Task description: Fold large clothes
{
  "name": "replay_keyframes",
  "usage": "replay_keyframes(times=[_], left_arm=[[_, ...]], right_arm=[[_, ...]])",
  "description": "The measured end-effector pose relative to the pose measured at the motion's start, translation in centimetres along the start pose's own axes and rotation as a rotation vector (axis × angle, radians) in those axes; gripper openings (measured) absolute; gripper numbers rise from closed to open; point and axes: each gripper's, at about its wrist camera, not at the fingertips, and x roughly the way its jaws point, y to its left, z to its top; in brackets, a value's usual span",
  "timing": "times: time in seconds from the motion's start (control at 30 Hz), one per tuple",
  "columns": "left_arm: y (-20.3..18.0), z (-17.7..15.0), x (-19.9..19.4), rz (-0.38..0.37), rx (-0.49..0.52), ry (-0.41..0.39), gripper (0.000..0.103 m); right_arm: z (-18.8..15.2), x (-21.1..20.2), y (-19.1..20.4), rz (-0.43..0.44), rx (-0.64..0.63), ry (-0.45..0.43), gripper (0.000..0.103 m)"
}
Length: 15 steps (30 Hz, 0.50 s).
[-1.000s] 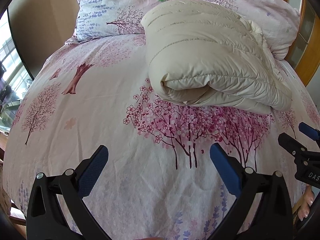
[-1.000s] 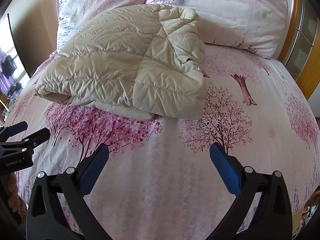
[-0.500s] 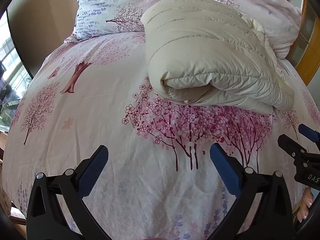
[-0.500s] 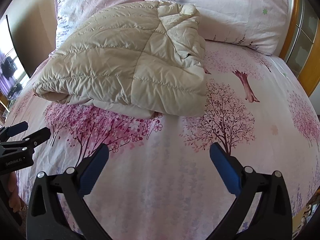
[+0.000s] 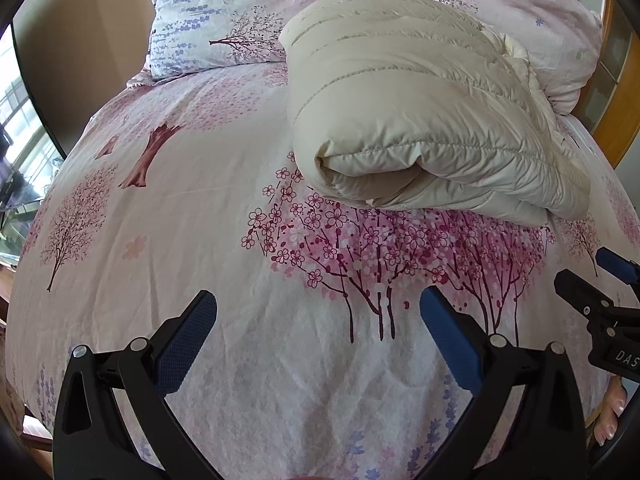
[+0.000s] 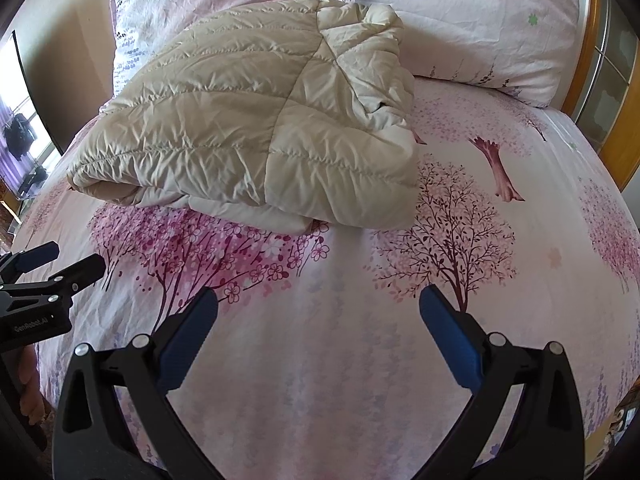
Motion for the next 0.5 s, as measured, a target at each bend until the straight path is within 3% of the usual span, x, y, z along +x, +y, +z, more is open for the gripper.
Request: replay_keyframes(times=[0.5], left_arm=[[-0.24,-0.06,0.15,-0.007,0.003,0.004,0.102]], right_arm=[[-0.09,0.32,-0.05,0.015,0.008,0.007,0.101]])
